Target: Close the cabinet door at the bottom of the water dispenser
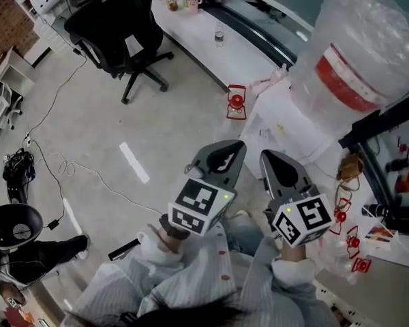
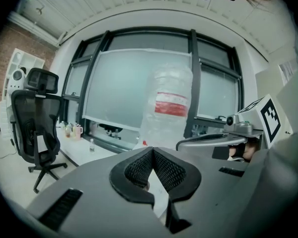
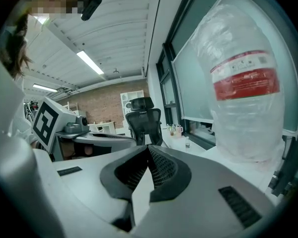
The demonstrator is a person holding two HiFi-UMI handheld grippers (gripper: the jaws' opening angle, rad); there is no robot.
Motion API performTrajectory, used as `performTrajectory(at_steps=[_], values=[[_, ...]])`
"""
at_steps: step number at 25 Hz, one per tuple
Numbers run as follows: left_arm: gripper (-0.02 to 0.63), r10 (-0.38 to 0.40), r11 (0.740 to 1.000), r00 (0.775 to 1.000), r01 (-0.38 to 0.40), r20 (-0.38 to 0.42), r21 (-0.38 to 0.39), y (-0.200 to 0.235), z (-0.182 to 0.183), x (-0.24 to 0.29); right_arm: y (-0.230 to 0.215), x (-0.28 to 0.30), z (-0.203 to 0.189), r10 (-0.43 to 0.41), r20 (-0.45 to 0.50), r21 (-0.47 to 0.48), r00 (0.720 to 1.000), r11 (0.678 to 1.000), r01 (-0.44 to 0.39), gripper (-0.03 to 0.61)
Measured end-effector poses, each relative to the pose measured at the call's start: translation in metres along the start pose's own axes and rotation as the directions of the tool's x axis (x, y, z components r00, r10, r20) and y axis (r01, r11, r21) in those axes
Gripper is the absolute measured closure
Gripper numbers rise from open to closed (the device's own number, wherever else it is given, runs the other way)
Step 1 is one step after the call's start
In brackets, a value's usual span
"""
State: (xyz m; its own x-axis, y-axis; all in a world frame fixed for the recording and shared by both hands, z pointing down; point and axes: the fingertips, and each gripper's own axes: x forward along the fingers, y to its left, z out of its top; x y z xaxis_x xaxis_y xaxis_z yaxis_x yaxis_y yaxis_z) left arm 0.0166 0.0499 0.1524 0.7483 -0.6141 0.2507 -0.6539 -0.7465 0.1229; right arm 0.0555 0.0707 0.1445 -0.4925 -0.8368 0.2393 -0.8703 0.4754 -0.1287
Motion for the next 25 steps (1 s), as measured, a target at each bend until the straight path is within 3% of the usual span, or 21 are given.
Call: performTrajectory(at_steps=[25], values=[[0.603, 0.005, 0.999, 1.0, -0.004, -0.025, 0.032, -0.0047, -0.0093, -0.0037, 0.0084, -0.0031, -0.0081, 0.018, -0.022, -0.011, 1.0, 1.0, -0.019, 0.565]])
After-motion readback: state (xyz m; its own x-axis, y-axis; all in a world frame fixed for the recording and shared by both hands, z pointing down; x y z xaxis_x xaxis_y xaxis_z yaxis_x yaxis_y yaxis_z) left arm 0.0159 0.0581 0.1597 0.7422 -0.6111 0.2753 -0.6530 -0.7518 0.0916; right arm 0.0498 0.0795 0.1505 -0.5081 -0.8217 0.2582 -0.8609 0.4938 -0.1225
